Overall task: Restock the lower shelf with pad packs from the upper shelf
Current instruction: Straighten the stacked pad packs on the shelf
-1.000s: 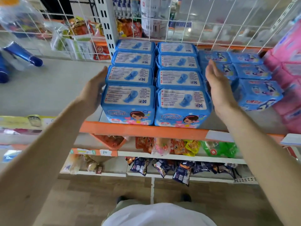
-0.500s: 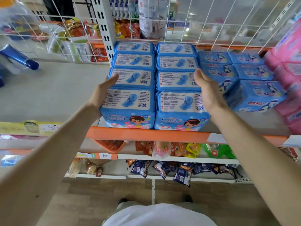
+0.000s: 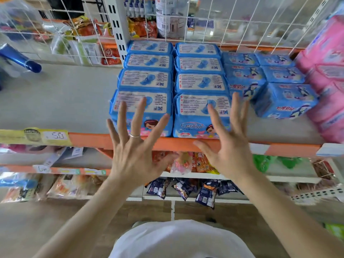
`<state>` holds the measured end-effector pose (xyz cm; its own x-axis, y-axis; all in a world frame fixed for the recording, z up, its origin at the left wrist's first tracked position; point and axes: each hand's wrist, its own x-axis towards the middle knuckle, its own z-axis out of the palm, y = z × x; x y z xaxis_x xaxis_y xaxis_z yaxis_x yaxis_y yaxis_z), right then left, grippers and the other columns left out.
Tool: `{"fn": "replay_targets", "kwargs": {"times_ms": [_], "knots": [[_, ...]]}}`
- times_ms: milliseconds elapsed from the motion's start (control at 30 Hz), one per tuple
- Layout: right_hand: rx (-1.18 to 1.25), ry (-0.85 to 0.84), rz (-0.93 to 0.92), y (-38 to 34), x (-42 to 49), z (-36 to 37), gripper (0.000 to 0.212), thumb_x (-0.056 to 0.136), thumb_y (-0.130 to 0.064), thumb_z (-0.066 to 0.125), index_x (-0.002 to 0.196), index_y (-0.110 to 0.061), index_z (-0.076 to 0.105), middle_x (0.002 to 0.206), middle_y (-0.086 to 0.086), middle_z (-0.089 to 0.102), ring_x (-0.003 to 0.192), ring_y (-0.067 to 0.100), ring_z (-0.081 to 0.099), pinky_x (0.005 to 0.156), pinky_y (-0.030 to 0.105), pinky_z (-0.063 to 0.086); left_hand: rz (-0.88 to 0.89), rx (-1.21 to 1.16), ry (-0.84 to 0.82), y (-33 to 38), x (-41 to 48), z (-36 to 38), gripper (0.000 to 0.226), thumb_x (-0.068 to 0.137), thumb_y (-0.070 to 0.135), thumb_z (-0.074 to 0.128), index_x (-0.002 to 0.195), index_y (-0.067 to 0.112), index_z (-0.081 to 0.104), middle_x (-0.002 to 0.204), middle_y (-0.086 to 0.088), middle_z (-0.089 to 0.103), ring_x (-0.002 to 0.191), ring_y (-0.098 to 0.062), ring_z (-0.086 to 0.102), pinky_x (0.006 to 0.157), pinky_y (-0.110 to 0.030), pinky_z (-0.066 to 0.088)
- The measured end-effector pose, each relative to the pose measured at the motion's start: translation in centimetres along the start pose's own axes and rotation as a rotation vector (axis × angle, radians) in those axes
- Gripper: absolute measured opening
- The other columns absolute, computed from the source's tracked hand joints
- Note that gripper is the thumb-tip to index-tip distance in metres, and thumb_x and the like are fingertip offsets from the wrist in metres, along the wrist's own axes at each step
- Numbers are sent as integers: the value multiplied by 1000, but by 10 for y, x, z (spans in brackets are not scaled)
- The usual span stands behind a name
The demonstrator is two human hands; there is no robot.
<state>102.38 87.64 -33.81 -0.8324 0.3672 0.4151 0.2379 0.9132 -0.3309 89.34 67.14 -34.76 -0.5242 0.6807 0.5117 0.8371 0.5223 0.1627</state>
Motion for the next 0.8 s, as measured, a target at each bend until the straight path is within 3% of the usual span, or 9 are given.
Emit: {"fn": "replay_targets", "kwargs": {"times_ms": [100,200,267,500,700,800], "knots": [[-60,70,-16,-2,0,14,71,96,-53,56,156,-27,28,164,22,-2,149,52,-4,105,72,35,-51,83,-38,-6,-2,22,84,85,83,36,156,41,21,167,-9,0,150,-40,-18,108,-80,7],[-85,171,-45,2,4,25,66,95,-34,69,152,-21,38,162,26,12,149,52,3,107,69,35,-54,123,-10,-11,2,35,88,82,72,53,156,41,16,166,-6,-6,149,-36,-25,109,-80,2],[-86,220,-48,2,6,30,66,92,-28,73,150,-18,42,159,27,19,148,53,7,111,67,30,-73,127,27,-9,3,41,88,82,65,59,156,42,16,166,-4,-7,151,-38,-21,110,-79,2],[-47,276,-59,5,14,40,64,92,-30,73,147,-21,42,157,26,24,148,52,13,113,63,32,-66,117,96,-14,12,49,91,77,63,68,153,40,23,164,-7,-5,150,-33,-23,111,-77,2],[-82,245,-17,1,10,35,67,92,-36,71,149,-26,36,159,22,25,150,47,9,110,61,39,-52,124,43,-11,7,41,89,83,67,59,156,40,16,166,-10,0,152,-36,-17,110,-78,4],[-113,173,-5,-4,5,24,71,93,-46,67,153,-25,34,162,22,18,150,48,4,111,64,36,-65,98,19,-7,3,29,78,89,71,46,156,36,28,167,-11,7,153,-36,-11,110,-77,3]]}}
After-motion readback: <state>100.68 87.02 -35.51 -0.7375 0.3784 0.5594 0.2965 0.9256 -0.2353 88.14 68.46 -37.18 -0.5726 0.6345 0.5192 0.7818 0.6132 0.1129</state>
